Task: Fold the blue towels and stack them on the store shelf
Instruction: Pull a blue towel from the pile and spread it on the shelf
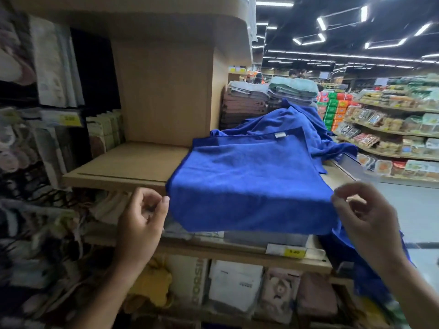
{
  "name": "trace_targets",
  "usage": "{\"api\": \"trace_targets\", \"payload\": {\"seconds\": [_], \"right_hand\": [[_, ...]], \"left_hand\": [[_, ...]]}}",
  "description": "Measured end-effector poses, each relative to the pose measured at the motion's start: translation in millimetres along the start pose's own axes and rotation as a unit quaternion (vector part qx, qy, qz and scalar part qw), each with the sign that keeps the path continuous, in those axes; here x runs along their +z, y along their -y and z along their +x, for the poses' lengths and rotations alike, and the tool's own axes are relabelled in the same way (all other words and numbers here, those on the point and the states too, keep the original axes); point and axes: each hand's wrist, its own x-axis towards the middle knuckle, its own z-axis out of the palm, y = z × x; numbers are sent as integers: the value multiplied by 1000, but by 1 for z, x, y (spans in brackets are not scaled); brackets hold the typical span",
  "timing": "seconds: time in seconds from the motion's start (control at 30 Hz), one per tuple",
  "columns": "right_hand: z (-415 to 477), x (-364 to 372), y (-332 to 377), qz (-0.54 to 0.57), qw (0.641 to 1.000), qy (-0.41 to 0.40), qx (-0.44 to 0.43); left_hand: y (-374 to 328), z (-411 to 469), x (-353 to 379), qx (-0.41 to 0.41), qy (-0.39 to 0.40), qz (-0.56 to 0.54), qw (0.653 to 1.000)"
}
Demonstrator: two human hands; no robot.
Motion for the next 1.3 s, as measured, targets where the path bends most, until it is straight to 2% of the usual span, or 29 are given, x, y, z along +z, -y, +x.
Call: {"api": "trace_targets", "payload": {"seconds": [0.13,0.2,0.33,0.47,0.67,0.87,1.07,1.2,1.3], "right_hand": [[-42,8,-18,2,996,-50,78],[-52,16,-25,16,992,-38,118],[-60,27,-27,107,975,-9,194],[-57,15,-29,139,969,-6,202],[-51,-1,-49,202,950,134,196],[-40,-4,-67,242,945,160,153],[-37,-1,-83,234,941,186,157],[-37,-3,-90,234,941,172,175],[-38,-4,-89,265,926,166,212]], "left_hand": [[15,-25,16,-106,6,-99,989],[20,-30,21,-144,10,-133,981],[27,-31,23,-171,32,-234,957],[36,-23,21,-167,106,-310,930],[45,-22,14,-155,185,-249,938],[32,-18,-11,-173,107,-211,956],[22,-21,-14,-265,209,-212,917],[34,-26,-17,-287,175,-236,912],[37,-24,-24,-266,149,-327,894]]}}
